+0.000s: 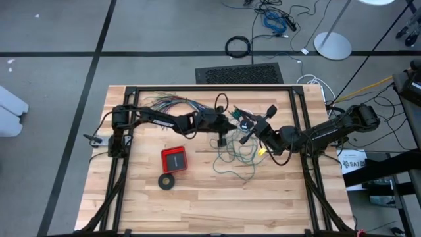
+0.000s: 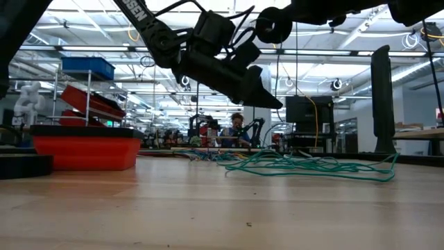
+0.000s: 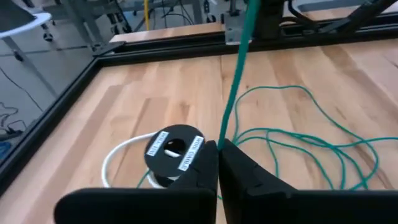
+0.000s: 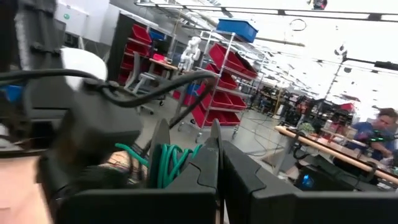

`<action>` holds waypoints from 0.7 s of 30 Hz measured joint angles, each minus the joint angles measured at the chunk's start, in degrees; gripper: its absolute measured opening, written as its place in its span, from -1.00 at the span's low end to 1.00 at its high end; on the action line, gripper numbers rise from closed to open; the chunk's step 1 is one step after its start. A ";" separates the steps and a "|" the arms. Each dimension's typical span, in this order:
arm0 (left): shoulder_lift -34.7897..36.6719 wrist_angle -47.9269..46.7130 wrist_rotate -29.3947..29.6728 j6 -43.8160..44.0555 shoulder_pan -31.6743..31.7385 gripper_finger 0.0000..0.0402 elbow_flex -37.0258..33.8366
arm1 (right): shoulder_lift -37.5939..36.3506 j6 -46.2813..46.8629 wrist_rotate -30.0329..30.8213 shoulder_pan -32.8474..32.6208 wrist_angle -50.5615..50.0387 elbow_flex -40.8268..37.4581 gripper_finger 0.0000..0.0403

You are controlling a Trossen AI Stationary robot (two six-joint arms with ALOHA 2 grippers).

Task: Coil cords
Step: Coil the green wire onto the spool

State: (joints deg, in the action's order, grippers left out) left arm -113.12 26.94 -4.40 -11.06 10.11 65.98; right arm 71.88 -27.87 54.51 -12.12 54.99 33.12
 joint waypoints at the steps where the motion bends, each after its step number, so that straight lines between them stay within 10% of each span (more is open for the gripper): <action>1: 0.00 -0.03 0.00 -0.38 0.35 -0.98 0.00 | 0.00 0.93 -0.95 0.00 -0.59 0.00 -1.00; 21: 9.22 -15.80 -1.36 -9.04 8.97 -1.00 0.02 | -1.42 21.68 -7.07 1.51 -27.07 -0.02 -1.00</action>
State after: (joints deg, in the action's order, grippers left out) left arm -103.90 11.14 -5.76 -20.10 19.08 66.00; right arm 70.46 -6.18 47.44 -10.61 27.92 33.10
